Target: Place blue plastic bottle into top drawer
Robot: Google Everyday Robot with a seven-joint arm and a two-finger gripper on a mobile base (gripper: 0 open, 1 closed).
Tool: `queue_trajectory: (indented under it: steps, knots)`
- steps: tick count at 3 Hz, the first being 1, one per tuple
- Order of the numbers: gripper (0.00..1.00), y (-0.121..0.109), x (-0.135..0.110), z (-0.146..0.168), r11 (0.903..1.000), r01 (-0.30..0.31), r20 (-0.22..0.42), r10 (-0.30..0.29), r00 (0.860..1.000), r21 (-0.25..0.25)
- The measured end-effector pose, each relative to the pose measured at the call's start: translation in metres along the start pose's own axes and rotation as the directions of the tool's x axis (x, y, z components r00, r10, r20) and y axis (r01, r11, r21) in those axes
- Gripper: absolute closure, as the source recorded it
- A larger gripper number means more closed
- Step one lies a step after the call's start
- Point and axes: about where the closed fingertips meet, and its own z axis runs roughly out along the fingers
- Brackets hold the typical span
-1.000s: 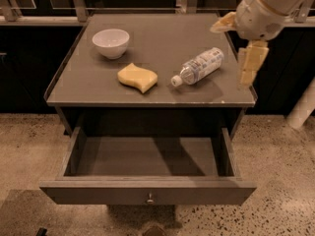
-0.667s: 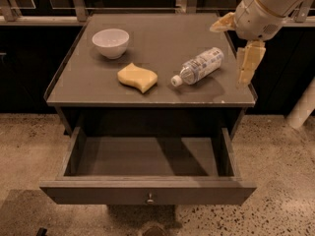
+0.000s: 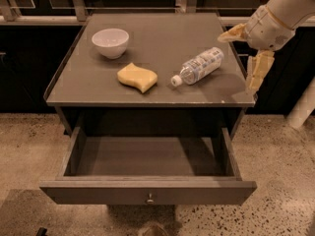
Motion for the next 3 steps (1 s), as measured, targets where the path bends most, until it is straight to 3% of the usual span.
queue_trajectory:
  steps: [1,2,3]
  knots:
    - [0.0,-0.029,0.028,0.028,0.9996,0.006,0.048,-0.005,0.999,-0.027]
    - [0.0,-0.069,0.035,0.058,0.9995,0.031,0.072,-0.031,0.997,-0.008]
    - [0.0,-0.1,0.029,0.065,0.9974,0.052,0.087,-0.056,0.995,0.049]
